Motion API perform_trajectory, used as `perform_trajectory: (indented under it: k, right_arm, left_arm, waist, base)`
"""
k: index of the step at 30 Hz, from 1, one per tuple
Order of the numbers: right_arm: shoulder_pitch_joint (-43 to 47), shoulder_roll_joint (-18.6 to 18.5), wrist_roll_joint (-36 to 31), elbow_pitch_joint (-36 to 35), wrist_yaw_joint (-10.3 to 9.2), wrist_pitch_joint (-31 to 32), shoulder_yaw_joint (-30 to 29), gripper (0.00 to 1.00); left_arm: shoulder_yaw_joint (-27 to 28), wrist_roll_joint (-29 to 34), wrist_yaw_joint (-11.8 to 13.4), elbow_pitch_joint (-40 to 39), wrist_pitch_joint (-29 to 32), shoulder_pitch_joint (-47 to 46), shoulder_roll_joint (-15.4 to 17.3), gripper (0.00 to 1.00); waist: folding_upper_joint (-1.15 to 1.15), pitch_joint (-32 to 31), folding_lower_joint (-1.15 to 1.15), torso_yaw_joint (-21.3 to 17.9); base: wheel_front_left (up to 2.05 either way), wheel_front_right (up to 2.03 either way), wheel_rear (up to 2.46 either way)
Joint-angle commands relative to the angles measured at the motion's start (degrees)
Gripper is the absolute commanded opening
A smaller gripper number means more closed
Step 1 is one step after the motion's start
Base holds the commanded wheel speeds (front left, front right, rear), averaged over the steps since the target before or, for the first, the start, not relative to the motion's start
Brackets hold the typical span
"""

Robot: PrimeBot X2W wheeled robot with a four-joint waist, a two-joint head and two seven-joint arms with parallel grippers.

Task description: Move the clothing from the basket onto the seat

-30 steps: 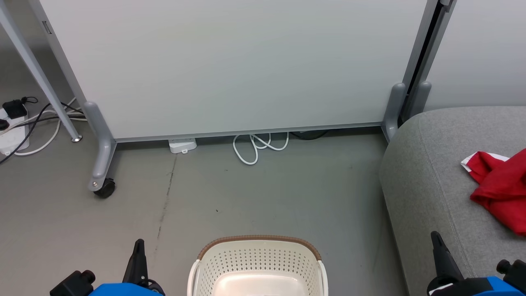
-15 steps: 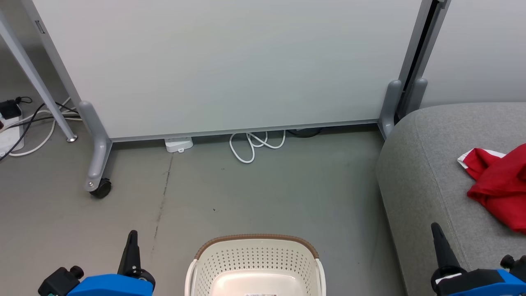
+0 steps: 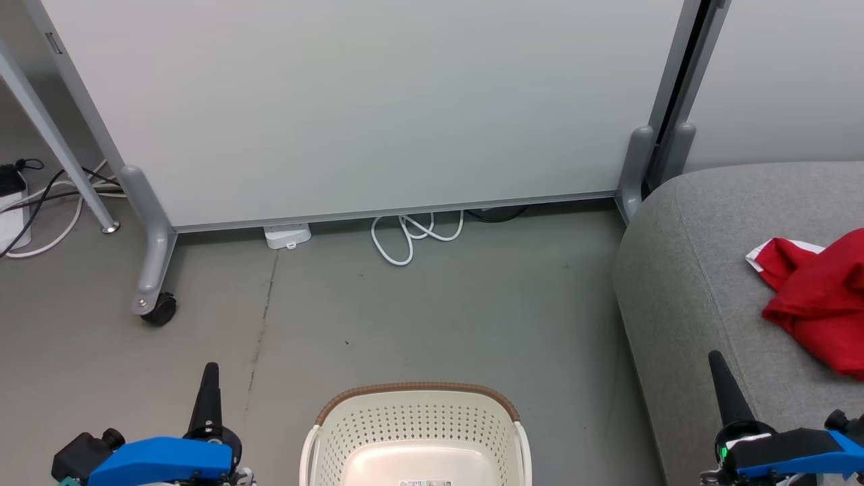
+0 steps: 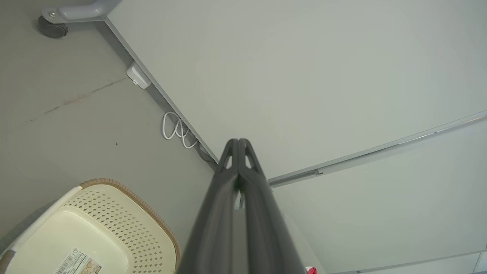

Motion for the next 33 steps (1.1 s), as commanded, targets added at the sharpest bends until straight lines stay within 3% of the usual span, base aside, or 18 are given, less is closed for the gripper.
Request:
perform_trajectory:
  k: [1,33]
  right_arm:
    - [-1.23,-0.49,1.4,-0.59,0.11,0.25,-0.2,0.0]
    - [-4.03,-0.61,17.36,-0.61,0.13,3.28,-0.36,0.0]
  left_arm:
    - [0.49,-1.16,-0.24,-0.86,0.33,-1.65,0.0,0.0]
    - [3.03,-16.86,-0.49,-3.12,4.56,-3.64,-0.02,0.0]
  waist:
    - [0.0,0.03,0.0,-0.05]
    - [0.0,0.92,0.0,-1.6]
  base:
    - [0.0,0.0,0.0]
    - [0.0,0.0,0.0]
